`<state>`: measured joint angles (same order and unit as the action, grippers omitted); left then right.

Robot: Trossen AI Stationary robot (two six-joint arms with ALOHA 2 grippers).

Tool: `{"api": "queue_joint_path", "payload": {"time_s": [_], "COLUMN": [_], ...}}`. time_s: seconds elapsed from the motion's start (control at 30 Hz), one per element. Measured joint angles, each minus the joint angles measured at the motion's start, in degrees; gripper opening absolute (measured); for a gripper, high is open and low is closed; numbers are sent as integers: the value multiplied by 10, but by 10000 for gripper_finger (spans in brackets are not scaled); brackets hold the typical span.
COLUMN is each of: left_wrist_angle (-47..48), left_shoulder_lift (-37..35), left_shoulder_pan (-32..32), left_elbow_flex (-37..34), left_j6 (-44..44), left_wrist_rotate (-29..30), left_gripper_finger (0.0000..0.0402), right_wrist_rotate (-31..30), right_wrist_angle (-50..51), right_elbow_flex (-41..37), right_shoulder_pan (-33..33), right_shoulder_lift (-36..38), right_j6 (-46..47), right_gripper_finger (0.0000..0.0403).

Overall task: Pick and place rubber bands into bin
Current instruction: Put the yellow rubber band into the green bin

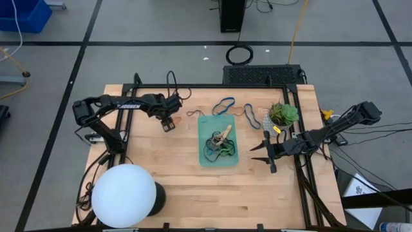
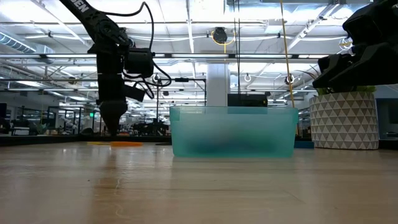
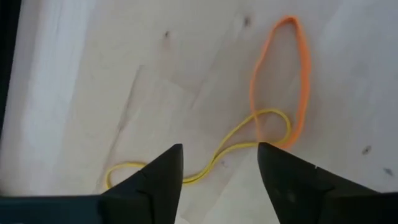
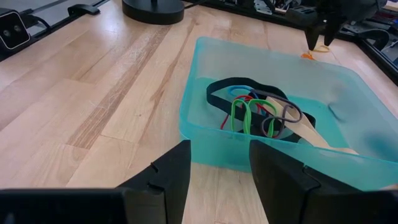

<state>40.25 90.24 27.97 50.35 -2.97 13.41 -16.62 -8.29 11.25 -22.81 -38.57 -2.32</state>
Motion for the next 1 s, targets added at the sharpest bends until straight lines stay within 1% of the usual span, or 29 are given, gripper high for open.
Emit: {"api": "queue_joint_path", "payload": {"time_s": [0.1,0.2,0.3,0.47,0.53,0.6,0.8,1.0], "left_wrist_angle": [2,-1,-1,-1,0,1,-3,-1], "left_shoulder_lift": [0,2,5,4,4,4,5,37], "left_shoulder_pan": [0,0,0,1,4,8,9,12], "left_elbow_flex": [0,0,0,-2,-2,-2,-3,-3], "left_j6": [-71,-141,-176,-187,-177,-165,-169,-178], "left_wrist_rotate": [-2,-23,-36,-38,-51,-69,-72,-72], "left_gripper_finger": [220,217,209,196,193,193,193,193], "right_wrist_rotate": [0,0,0,0,0,0,0,0], "right_wrist_angle": [0,0,0,6,9,9,9,9], "right_elbow_flex": [0,0,0,0,0,0,0,0], "right_shoulder_pan": [0,0,0,0,0,0,0,0], "right_shoulder_lift": [0,0,0,0,0,0,0,0], "right_j6": [-1,-1,-1,-1,-1,0,0,0], "right_gripper_finger": [157,157,157,157,157,157,157,157]}}
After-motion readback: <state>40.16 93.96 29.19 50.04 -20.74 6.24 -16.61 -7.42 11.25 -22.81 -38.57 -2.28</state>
